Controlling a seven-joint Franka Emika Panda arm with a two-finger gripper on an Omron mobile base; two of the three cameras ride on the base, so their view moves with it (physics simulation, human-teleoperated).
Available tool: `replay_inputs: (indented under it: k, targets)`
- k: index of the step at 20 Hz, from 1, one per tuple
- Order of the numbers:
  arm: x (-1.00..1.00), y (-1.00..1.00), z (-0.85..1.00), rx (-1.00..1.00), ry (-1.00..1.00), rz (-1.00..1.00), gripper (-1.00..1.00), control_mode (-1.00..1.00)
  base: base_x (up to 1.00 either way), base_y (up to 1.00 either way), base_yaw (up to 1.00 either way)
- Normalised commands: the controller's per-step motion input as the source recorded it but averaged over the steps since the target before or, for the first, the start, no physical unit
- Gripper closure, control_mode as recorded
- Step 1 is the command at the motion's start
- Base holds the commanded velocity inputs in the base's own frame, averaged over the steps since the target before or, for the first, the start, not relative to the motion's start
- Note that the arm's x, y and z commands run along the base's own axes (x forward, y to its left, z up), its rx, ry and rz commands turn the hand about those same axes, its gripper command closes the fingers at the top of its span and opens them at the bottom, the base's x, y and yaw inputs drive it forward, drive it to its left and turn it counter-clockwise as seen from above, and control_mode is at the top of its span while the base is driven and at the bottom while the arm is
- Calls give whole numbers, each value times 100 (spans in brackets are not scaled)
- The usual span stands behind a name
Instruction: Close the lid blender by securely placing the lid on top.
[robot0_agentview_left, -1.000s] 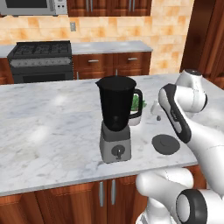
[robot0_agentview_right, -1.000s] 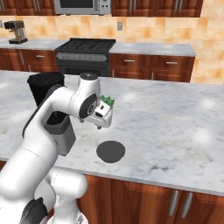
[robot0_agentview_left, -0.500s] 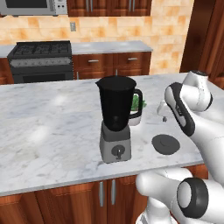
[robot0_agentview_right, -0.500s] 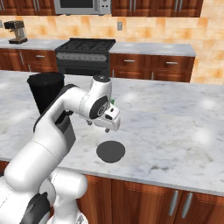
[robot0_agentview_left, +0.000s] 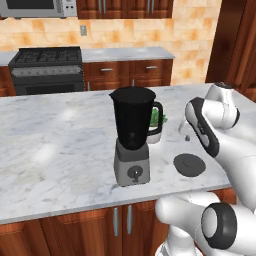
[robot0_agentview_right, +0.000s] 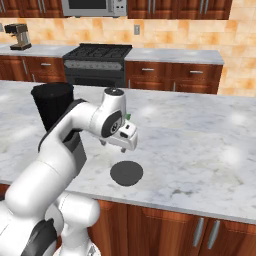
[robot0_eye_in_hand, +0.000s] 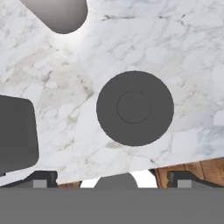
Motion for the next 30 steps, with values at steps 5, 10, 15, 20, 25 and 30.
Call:
replay_inputs:
  k: [5,10,15,20,25,30]
  targets:
    - [9,0,-34,-13,1,0,-100,-100,0,0,0]
    - [3,-7,-72,-3,20,-3,-100,-100,0,0,0]
    - [-3,-18,-58,0,12,-3,-100,-100,0,0,0]
    - [9,-1,-21,1,1,-2,-100,-100,0,0,0]
    - [8,-14,-28,11,0,0,-100,-100,0,0,0]
    - [29,-8,-15,7,0,2,-100,-100,0,0,0]
